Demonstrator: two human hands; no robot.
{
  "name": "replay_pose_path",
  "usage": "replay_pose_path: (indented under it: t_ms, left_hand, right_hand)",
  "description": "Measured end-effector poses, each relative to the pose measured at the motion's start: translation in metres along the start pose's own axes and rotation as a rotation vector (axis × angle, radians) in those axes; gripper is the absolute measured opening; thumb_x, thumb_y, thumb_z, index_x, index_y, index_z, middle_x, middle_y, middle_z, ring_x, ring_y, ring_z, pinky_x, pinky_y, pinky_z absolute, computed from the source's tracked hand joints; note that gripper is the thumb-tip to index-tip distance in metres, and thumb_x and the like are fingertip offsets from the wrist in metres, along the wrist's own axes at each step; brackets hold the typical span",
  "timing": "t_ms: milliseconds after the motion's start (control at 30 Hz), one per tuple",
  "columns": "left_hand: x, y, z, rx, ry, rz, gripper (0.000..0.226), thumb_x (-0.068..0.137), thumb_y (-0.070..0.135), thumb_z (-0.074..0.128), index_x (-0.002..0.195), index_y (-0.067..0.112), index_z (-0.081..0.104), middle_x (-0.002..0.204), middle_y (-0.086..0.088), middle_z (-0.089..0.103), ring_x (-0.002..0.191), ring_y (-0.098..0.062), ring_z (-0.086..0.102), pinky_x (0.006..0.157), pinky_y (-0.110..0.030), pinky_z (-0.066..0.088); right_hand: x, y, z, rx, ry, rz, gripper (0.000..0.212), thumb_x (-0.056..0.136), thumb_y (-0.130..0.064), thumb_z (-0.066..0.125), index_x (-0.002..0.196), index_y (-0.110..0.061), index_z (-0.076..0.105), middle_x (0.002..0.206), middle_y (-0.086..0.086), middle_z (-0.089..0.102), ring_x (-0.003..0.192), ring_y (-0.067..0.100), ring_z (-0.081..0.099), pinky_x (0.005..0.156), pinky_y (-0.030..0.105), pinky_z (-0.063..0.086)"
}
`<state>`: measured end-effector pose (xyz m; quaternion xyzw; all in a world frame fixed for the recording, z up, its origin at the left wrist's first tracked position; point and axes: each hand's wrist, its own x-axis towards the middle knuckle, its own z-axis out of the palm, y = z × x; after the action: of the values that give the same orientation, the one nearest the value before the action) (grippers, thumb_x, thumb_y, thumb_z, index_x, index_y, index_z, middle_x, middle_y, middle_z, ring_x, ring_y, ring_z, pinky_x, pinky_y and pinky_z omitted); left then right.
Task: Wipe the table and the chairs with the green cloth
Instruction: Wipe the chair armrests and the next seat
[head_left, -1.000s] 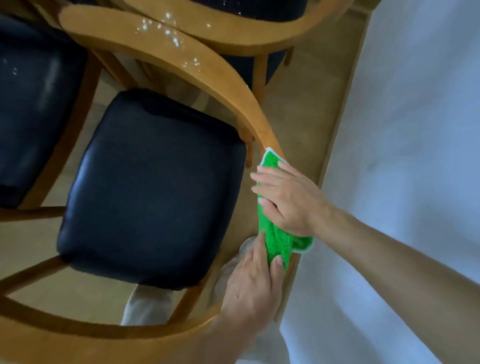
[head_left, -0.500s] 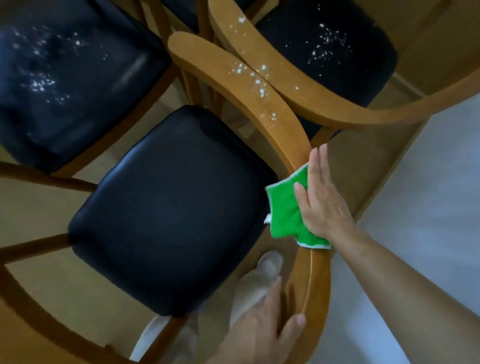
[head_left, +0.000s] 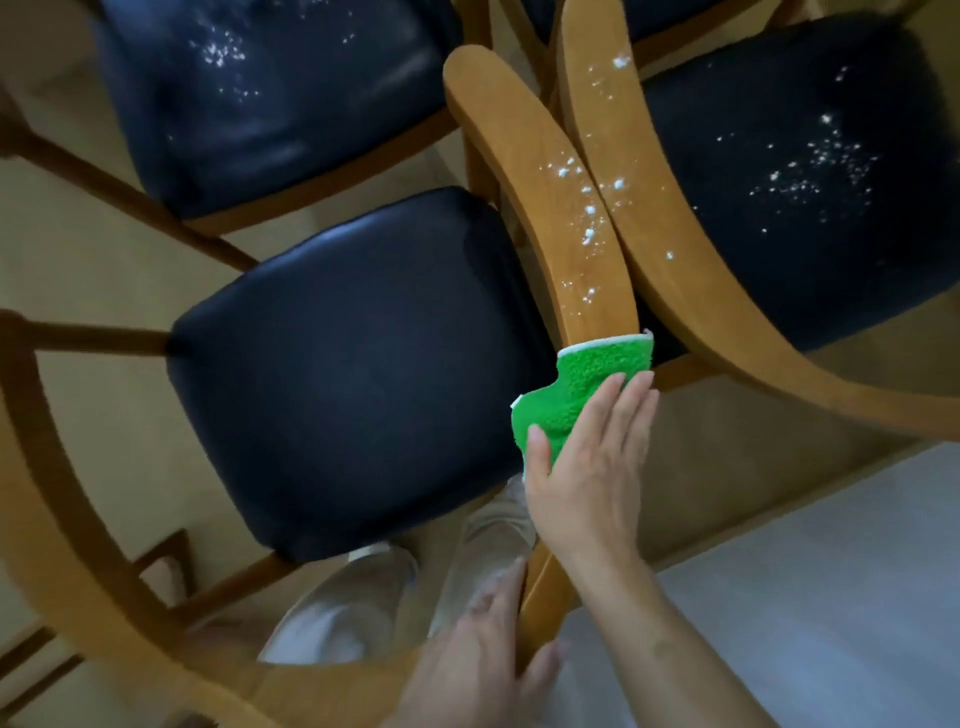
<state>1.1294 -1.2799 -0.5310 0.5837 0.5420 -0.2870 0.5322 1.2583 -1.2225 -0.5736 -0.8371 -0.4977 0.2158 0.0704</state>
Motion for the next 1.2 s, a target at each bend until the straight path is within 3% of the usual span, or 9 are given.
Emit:
replay_pose_path:
  t_ms: [133, 267, 400, 500, 600, 700, 833, 1067, 1200]
  left_hand:
    - [-0.002, 0.005, 0.005, 0.033, 0.099, 0.079, 0.085, 0.081, 0.074, 0.039, 0.149, 0.041, 0.002, 0.135, 0.006, 0.053, 0.11, -0.014, 0.059, 0.094, -0.038, 0.046]
    - [-0.002, 0.0, 0.006, 0.042, 0.134, 0.104, 0.082, 0.084, 0.074, 0.035, 0.15, 0.036, 0.003, 0.136, 0.003, 0.054, 0.109, -0.019, 0.06, 0.094, -0.043, 0.047]
    - [0.0, 0.001, 0.003, 0.003, 0.09, 0.094, 0.081, 0.086, 0.071, 0.037, 0.151, 0.033, 0.008, 0.135, 0.003, 0.053, 0.109, -0.022, 0.059, 0.093, -0.043, 0.046]
    - [0.018, 0.02, -0.004, -0.056, 0.136, 0.132, 0.073, 0.089, 0.059, 0.046, 0.148, 0.028, 0.017, 0.123, 0.001, 0.057, 0.102, -0.025, 0.061, 0.082, -0.04, 0.048]
    - [0.048, 0.054, -0.014, -0.221, 0.189, 0.146, 0.075, 0.091, 0.036, 0.054, 0.151, 0.018, 0.013, 0.127, -0.009, 0.055, 0.109, -0.033, 0.059, 0.086, -0.042, 0.047]
    - [0.065, 0.07, -0.012, -0.39, 0.192, 0.086, 0.063, 0.087, 0.024, 0.058, 0.142, 0.017, 0.027, 0.121, -0.009, 0.058, 0.11, -0.03, 0.059, 0.086, -0.041, 0.048]
    - [0.07, 0.071, -0.008, -0.392, 0.246, 0.064, 0.037, 0.084, 0.027, 0.06, 0.115, 0.019, 0.04, 0.104, -0.007, 0.064, 0.102, -0.03, 0.061, 0.08, -0.04, 0.048]
    - [0.089, 0.102, -0.032, -0.531, 0.43, 0.005, 0.045, 0.072, 0.031, 0.069, 0.104, 0.022, 0.039, 0.106, -0.004, 0.061, 0.1, -0.031, 0.061, 0.074, -0.039, 0.046]
    - [0.103, 0.124, -0.044, -0.631, 0.528, -0.107, 0.065, 0.067, 0.041, 0.069, 0.122, 0.027, 0.037, 0.101, 0.003, 0.055, 0.092, -0.029, 0.06, 0.068, -0.036, 0.043]
  right_hand:
    - [0.032, 0.001, -0.008, -0.207, 0.01, -0.141, 0.076, 0.098, -0.038, 0.042, 0.151, 0.003, 0.006, 0.157, 0.028, 0.007, 0.146, 0.04, 0.007, 0.114, 0.055, 0.017]
    - [0.065, 0.001, -0.013, -0.294, 0.027, -0.267, 0.075, 0.098, -0.042, 0.037, 0.151, 0.0, 0.005, 0.159, 0.024, 0.006, 0.147, 0.037, 0.004, 0.114, 0.057, 0.009]
    - [0.104, -0.003, -0.025, -0.301, 0.031, -0.28, 0.077, 0.097, -0.048, 0.03, 0.152, -0.002, 0.002, 0.16, 0.022, 0.001, 0.148, 0.034, 0.0, 0.116, 0.054, 0.002]
    - [0.12, -0.005, -0.03, -0.264, 0.037, -0.285, 0.076, 0.097, -0.049, 0.027, 0.153, -0.004, 0.001, 0.16, 0.021, -0.001, 0.148, 0.032, -0.003, 0.117, 0.051, 0.0]
    - [0.106, -0.001, -0.032, -0.248, -0.013, -0.286, 0.074, 0.098, -0.048, 0.024, 0.153, -0.006, -0.002, 0.161, 0.018, -0.005, 0.148, 0.031, -0.006, 0.118, 0.049, 0.001]
    - [0.066, 0.011, -0.032, -0.297, -0.088, -0.251, 0.075, 0.098, -0.047, 0.024, 0.152, -0.004, -0.004, 0.16, 0.021, -0.007, 0.148, 0.035, -0.005, 0.119, 0.052, 0.008]
    - [0.045, 0.019, -0.029, -0.372, -0.123, -0.223, 0.079, 0.096, -0.048, 0.026, 0.151, -0.001, -0.004, 0.158, 0.026, -0.005, 0.147, 0.039, -0.002, 0.117, 0.057, 0.008]
    - [0.123, 0.009, -0.041, -0.418, 0.05, -0.393, 0.078, 0.097, -0.049, 0.028, 0.151, 0.003, 0.009, 0.157, 0.03, 0.006, 0.146, 0.042, 0.003, 0.115, 0.055, 0.0]
    - [0.173, -0.001, -0.054, -0.456, 0.132, -0.419, 0.071, 0.099, -0.044, 0.023, 0.15, 0.005, 0.012, 0.157, 0.028, 0.01, 0.146, 0.04, 0.007, 0.117, 0.055, 0.004]
